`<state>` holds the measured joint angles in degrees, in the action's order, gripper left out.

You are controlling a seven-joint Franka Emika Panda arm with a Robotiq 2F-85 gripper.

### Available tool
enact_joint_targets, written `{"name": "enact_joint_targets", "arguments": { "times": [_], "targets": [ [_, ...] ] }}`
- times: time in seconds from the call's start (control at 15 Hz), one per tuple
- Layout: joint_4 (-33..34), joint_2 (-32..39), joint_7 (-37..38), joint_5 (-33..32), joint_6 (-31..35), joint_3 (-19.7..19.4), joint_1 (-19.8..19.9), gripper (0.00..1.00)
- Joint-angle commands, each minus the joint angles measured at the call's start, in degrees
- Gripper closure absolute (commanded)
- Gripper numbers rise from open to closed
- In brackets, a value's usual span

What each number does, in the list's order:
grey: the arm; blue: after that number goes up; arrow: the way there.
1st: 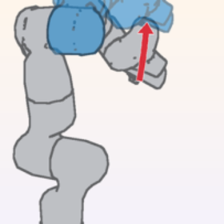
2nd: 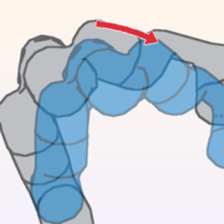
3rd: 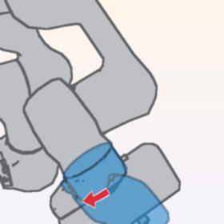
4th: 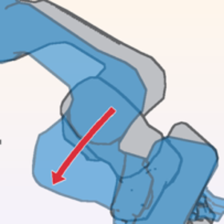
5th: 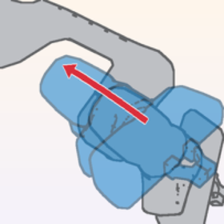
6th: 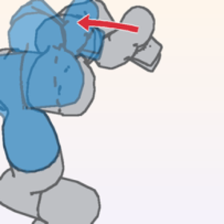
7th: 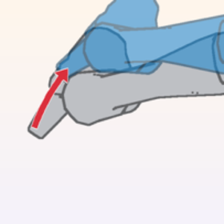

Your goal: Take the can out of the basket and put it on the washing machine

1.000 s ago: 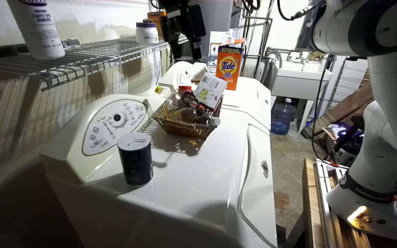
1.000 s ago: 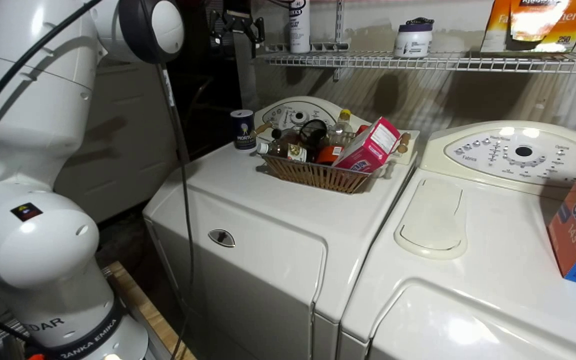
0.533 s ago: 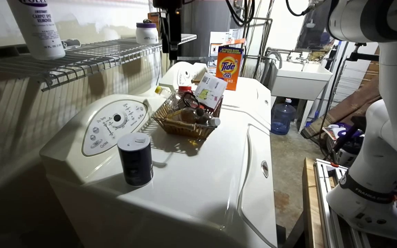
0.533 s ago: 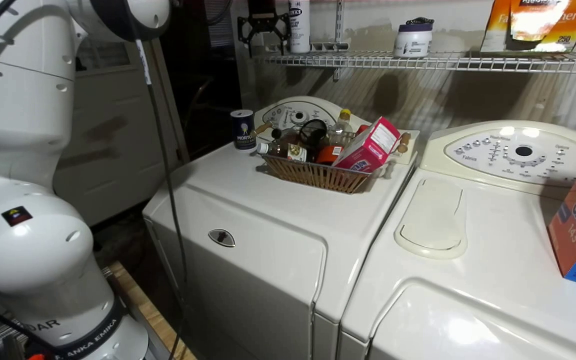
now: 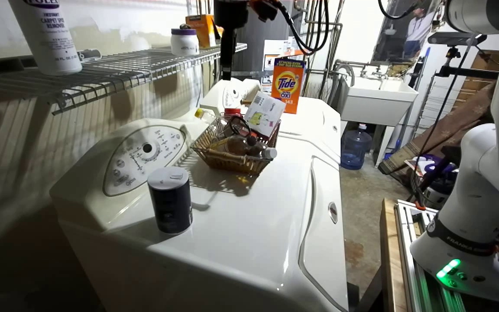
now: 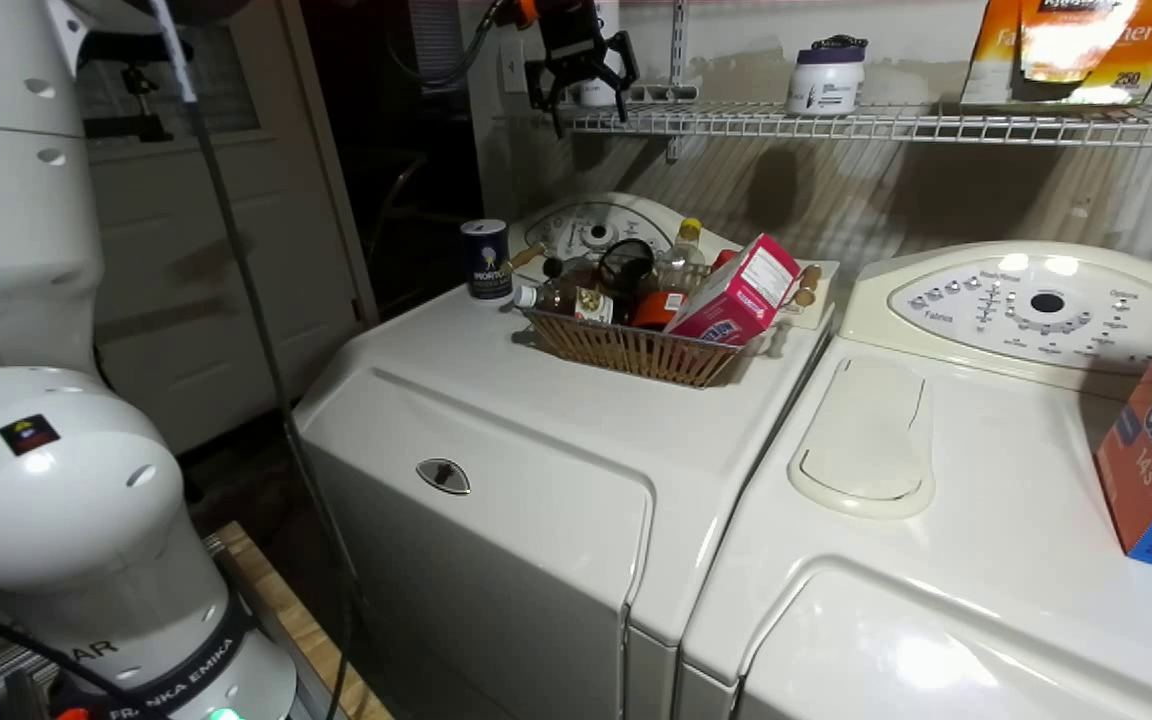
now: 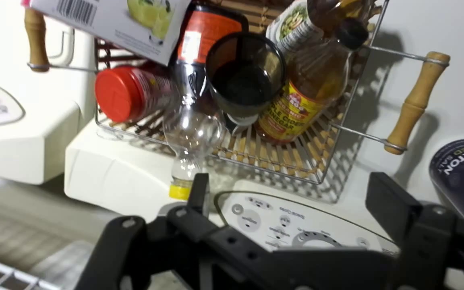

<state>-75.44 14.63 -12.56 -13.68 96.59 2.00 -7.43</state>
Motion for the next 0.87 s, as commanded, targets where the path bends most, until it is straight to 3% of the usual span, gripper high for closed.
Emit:
{"name": "enact_joint_targets", "arguments": {
  "times": [0.0, 0.27, 0.33, 0.53, 0.8],
  "targets": [
    [-13.89, -8.65, 11.12, -1.32, 1.90, -1.45, -0.06, 0.00],
    [-24.79, -14.98, 19.25, 1.00, 1.94, -1.06, 1.46, 0.00],
    [-16.19, -9.18, 15.65, -0.07, -0.19, -0.67, 1.46, 0.00],
    [-21.55, -12.58, 17.78, 0.02, 0.01, -0.59, 1.80, 0.00],
    [-22.79, -13.53, 18.07, 0.05, 0.31, -0.53, 1.83, 0.00]
  ]
}}
